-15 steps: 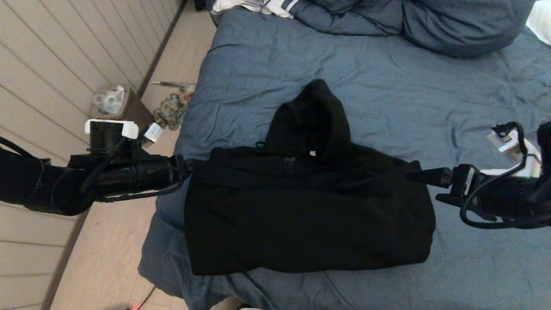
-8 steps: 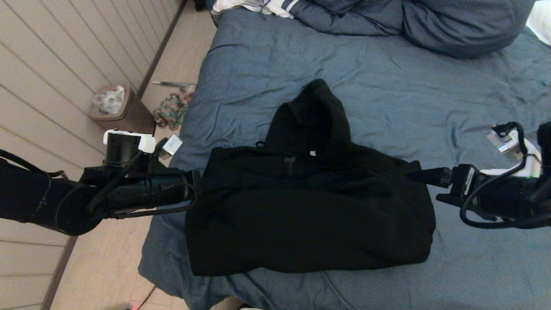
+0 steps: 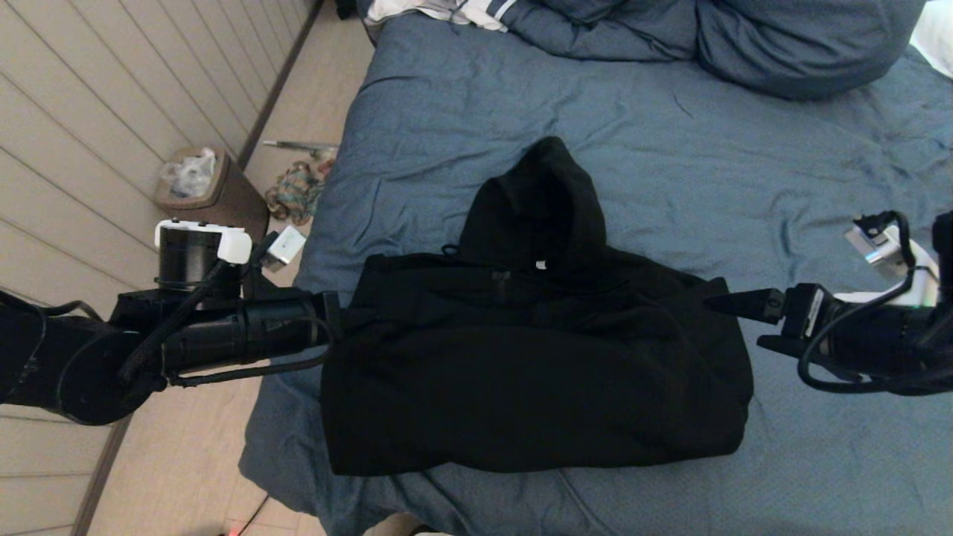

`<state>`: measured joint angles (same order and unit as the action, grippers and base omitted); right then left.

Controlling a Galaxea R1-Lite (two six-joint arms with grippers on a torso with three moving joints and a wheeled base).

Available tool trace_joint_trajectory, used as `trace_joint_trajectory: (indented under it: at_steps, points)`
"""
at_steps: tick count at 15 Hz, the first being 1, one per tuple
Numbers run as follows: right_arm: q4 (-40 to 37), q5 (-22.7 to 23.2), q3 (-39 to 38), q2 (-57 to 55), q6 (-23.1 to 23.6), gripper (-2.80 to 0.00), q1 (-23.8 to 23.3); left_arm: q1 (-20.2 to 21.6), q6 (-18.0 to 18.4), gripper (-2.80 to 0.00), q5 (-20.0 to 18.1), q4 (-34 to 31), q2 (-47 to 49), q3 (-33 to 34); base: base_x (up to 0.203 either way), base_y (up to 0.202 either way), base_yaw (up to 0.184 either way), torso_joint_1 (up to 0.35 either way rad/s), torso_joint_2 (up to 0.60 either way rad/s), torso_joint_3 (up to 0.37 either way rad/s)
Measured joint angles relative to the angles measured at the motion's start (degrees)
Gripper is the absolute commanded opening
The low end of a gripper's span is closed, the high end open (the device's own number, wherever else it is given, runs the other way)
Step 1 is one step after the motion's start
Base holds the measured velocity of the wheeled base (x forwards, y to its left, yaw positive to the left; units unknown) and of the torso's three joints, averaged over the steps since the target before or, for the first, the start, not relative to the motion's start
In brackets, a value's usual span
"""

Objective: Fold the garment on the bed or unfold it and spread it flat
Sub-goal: Unfold the black sweatshirt

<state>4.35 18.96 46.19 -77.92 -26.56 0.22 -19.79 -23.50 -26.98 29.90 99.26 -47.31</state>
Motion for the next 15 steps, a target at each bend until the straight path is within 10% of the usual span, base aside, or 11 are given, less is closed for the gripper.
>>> trace_joint_trajectory:
  at_steps: [12, 13, 15]
  points:
    - [1.0, -0.2, 0.5, -5.7, -0.2, 0.0, 0.1, -14.7, 2.5, -2.8, -4.7, 2.3, -19.1, 28.6, 0.0, 0.0, 0.0, 0.0, 0.0, 0.0]
    - [2.6, -0.2, 0.3, -6.5, -0.1, -2.56, 0.1, -15.6, 2.5, -2.8, -5.0, 2.8, -19.3, 29.3, 0.0, 0.0, 0.0, 0.0, 0.0, 0.0]
    - [6.3, -0.1, -1.3, -7.5, -0.1, -2.8, 0.1, -16.6, 2.5, -2.8, -5.2, 3.0, -19.6, 30.1, 0.0, 0.0, 0.0, 0.0, 0.0, 0.0]
